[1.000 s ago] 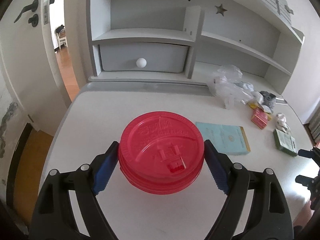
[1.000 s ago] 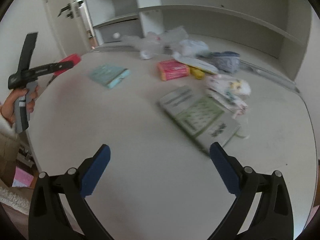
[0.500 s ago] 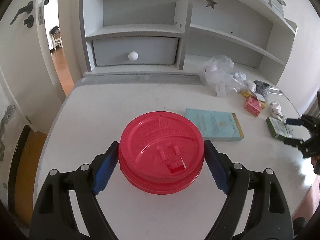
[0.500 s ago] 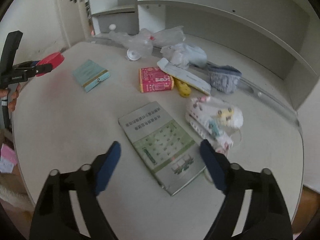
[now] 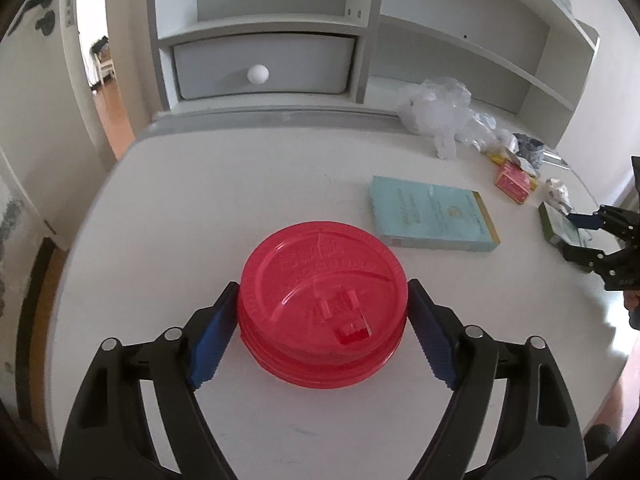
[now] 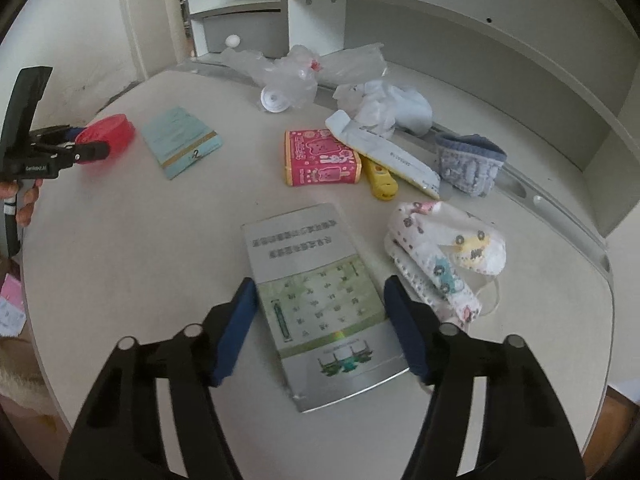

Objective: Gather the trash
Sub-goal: 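Grasp the green-white card with right tool while left tool holds the red lid, then carry lid and card to the bin and open both tools over it, then grasp the blue cigarette box with left tool while right tool grasps the floral printed bag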

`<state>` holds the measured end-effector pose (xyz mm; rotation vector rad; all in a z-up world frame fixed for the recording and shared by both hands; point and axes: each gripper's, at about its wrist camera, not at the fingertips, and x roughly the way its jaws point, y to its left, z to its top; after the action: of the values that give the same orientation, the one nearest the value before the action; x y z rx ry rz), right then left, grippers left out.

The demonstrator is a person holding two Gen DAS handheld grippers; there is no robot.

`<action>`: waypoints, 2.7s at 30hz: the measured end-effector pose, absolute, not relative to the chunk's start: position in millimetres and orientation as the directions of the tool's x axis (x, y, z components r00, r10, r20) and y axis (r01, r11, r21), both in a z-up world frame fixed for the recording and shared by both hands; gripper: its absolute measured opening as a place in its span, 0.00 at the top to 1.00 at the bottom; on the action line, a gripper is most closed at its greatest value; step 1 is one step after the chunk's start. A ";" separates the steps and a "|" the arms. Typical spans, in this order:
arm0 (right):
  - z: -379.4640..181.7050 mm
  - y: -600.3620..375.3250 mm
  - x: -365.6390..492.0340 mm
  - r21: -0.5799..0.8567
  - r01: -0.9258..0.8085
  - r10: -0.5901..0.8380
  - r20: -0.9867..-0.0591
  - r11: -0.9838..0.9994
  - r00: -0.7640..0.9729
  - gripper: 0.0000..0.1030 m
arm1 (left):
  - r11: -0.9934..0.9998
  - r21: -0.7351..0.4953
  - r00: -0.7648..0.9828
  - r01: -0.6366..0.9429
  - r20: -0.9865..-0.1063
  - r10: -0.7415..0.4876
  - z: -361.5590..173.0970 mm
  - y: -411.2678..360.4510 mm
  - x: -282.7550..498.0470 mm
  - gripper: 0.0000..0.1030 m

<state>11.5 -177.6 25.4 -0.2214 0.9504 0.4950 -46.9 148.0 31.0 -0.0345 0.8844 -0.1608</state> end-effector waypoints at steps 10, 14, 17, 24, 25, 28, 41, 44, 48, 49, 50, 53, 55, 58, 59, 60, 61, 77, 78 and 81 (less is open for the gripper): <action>49.6 -190.4 -11.2 0.167 -0.371 0.362 -0.751 0.913 0.552 0.44 | 0.979 -0.069 0.679 0.190 -0.711 -0.182 62.3 123.2 -60.3 0.24; 66.1 -231.8 -29.0 0.328 -0.280 0.431 -0.667 0.902 0.608 0.44 | 0.955 -0.068 0.678 0.289 -0.689 -0.254 80.0 82.4 -62.5 0.24; 91.5 -297.1 -65.6 0.437 -0.153 0.404 -0.568 0.886 0.717 0.44 | 0.900 -0.074 0.658 0.429 -0.657 -0.367 100.5 21.0 -65.5 0.24; 94.4 -468.9 -224.9 0.543 0.280 0.040 -0.503 0.792 0.863 0.44 | 0.569 -0.073 0.412 0.819 -0.614 -0.673 124.6 -205.1 -118.1 0.24; 85.9 -489.3 -248.8 0.559 0.340 -0.006 -0.513 0.756 0.858 0.44 | 0.501 -0.080 0.348 0.862 -0.626 -0.698 119.2 -243.5 -132.6 0.24; 41.2 -543.8 -316.5 0.554 0.527 -0.118 -0.609 0.645 0.784 0.44 | 0.342 -0.089 0.195 0.935 -0.677 -0.710 93.1 -335.3 -175.8 0.24; -222.4 -618.2 -406.1 0.520 0.820 0.171 -0.854 0.240 0.491 0.44 | 0.200 -0.098 -0.031 0.975 -0.949 -0.314 -146.6 -520.6 -270.9 0.24; -247.2 -615.9 -410.3 0.554 0.814 0.241 -0.826 0.177 0.510 0.44 | 0.212 -0.107 -0.050 0.971 -0.964 -0.260 -172.1 -528.7 -270.3 0.24; -251.2 -616.8 -404.7 0.560 0.809 0.253 -0.821 0.179 0.512 0.44 | 0.194 -0.097 -0.049 0.976 -0.969 -0.241 -177.5 -533.6 -268.9 0.24; -252.3 -615.8 -404.8 0.561 0.808 0.254 -0.820 0.179 0.513 0.44 | 0.193 -0.095 -0.046 0.977 -0.969 -0.241 -177.8 -534.1 -270.2 0.24; -254.3 -615.2 -405.4 0.567 0.805 0.259 -0.816 0.176 0.517 0.43 | 0.196 -0.093 -0.044 0.976 -0.970 -0.241 -178.0 -535.0 -268.7 0.24; -253.5 -621.6 -409.1 0.572 0.801 0.262 -0.811 0.174 0.522 0.42 | 0.199 -0.104 -0.055 0.975 -0.970 -0.238 -178.5 -535.6 -270.1 0.21; -254.8 -624.5 -407.9 0.572 0.799 0.263 -0.812 0.184 0.521 0.29 | 0.202 -0.107 -0.058 0.973 -0.971 -0.233 -182.7 -537.9 -274.3 0.15; -244.9 -627.0 -406.3 0.569 0.799 0.226 -0.819 0.195 0.528 0.11 | 0.206 -0.078 -0.024 0.975 -0.967 -0.254 -179.9 -538.2 -277.5 0.08; -241.3 -627.6 -404.1 0.554 0.807 0.209 -0.830 0.206 0.517 0.10 | 0.196 -0.024 0.028 0.980 -0.967 -0.255 -175.3 -538.2 -280.8 0.08; -237.2 -628.4 -406.4 0.521 0.825 0.181 -0.853 0.220 0.490 0.09 | 0.185 0.019 0.068 0.983 -0.963 -0.261 -169.9 -538.6 -284.5 0.08; -231.5 -629.6 -410.0 0.471 0.849 0.139 -0.882 0.242 0.450 0.07 | 0.163 0.054 0.100 0.985 -0.952 -0.290 -159.8 -539.7 -290.0 0.08; -108.8 -623.8 -419.4 0.146 0.924 -0.403 -0.867 0.354 0.291 0.07 | 0.445 0.266 0.504 0.855 -0.626 -0.595 81.4 -327.8 -183.9 0.06; -102.5 -620.2 -413.5 0.136 0.917 -0.413 -0.861 0.375 0.297 0.07 | 0.472 0.271 0.526 0.839 -0.628 -0.574 84.6 -295.9 -165.6 0.06; -81.7 -601.8 -388.1 0.122 0.883 -0.421 -0.844 0.454 0.333 0.07 | 0.558 0.315 0.599 0.768 -0.663 -0.450 84.3 -197.6 -112.6 0.06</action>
<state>-388.1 -601.8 -81.7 0.6497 0.8418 -0.9342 -112.6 -197.6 84.3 0.6351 0.5584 -0.7634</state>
